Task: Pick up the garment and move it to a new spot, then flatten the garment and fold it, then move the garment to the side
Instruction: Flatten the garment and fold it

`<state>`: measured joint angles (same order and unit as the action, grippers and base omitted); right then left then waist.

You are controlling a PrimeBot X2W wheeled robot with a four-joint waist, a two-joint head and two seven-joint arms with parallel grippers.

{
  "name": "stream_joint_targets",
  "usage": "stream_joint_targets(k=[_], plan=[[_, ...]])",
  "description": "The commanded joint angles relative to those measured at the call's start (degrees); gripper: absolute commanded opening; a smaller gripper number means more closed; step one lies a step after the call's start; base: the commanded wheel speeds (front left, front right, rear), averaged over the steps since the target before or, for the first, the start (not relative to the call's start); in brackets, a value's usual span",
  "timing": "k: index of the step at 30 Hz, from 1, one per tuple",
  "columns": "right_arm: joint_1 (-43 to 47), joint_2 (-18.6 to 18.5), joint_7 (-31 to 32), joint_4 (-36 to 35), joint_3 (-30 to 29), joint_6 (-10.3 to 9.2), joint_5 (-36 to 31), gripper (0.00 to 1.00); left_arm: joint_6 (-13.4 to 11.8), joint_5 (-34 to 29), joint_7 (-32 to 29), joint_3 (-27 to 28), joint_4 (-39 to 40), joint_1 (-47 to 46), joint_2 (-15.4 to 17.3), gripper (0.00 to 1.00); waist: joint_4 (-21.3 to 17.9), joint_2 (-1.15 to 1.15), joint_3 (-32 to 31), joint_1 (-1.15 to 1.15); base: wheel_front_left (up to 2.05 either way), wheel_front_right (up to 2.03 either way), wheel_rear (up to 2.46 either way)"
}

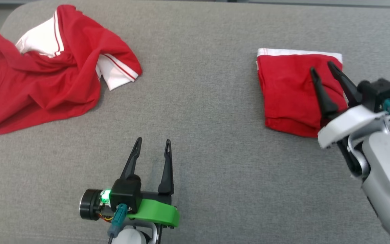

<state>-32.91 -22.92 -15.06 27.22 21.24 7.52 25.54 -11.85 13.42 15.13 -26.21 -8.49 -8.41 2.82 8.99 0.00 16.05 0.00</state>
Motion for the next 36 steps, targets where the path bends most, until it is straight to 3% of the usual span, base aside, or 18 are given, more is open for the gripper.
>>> stream_joint_targets(k=[1,11,23,36], plan=[[2.7,0.9,-0.1,-2.2,-1.6,-0.06,-1.3,1.0,0.0,-0.7,0.0,0.8,0.4,1.2,0.1,1.0,-2.9,0.0,-3.3,0.0,0.0,0.0,0.0],[18.8,8.4,-0.1,-17.2,-13.1,-0.06,-10.5,1.0,1.4,-5.1,0.0,8.8,7.3,7.0,0.1,1.0,-9.0,0.0,-9.6,0.0,0.0,0.0,0.0],[30.9,12.3,-0.1,-23.0,-12.9,-0.06,-13.8,1.0,4.2,-7.2,0.0,13.7,10.9,15.3,0.1,1.0,-12.4,0.0,-15.8,0.0,0.0,0.0,0.0],[33.8,13.9,-0.1,-22.4,-12.2,-0.06,-14.9,1.0,3.3,-8.1,0.0,14.4,8.6,17.9,0.1,1.0,-13.6,0.0,-17.3,0.0,0.0,0.0,0.0]])
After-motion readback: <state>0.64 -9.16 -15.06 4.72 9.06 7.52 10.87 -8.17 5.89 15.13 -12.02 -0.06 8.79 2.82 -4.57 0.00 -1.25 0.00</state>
